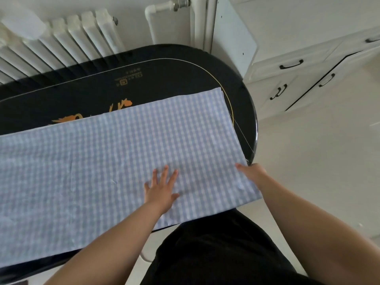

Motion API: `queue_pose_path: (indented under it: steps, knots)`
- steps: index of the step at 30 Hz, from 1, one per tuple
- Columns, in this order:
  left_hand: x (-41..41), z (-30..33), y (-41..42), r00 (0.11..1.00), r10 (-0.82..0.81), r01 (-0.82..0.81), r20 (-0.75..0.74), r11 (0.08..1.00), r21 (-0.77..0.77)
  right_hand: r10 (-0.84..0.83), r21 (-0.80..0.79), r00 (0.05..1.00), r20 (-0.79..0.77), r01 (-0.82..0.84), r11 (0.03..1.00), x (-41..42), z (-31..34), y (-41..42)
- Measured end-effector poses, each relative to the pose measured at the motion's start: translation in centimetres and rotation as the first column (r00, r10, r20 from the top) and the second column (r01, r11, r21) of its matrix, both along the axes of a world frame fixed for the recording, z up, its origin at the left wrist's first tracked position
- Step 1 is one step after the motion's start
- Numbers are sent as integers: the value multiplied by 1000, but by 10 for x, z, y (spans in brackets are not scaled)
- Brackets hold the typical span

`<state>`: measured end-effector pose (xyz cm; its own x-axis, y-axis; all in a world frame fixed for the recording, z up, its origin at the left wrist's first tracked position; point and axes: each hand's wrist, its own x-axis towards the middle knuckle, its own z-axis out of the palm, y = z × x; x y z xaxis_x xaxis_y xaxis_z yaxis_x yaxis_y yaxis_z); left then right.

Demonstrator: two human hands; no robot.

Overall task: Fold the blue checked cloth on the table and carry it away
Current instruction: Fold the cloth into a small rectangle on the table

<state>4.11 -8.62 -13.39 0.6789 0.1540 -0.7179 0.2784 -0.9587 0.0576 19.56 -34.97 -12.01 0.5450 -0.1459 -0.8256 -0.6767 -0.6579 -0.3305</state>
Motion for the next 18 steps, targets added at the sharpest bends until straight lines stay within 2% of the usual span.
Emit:
queue_pose_path:
  steps: [2,4,6,9,12,18]
  knots:
    - [2,2,-4,998,56,-56,-11,998,-39,-49,106,998,-50,54,993,-1,-3,-1]
    - [6,7,-9,990,132,-135,-42,988,-81,-37,139,996,-77,47,989,-2,-4,-2]
    - [10,10,-13,979,195,-201,-62,973,-117,-19,146,1000,-14,21,989,1,0,-1]
    - [21,15,-20,978,199,-207,-69,967,-150,-62,175,995,79,48,983,21,13,-1]
    - [42,18,-35,982,181,-188,-51,956,-226,6,116,980,200,-30,993,59,31,-13]
    - [98,22,-93,981,191,-185,-28,896,-404,204,-61,927,314,-195,979,146,75,-53]
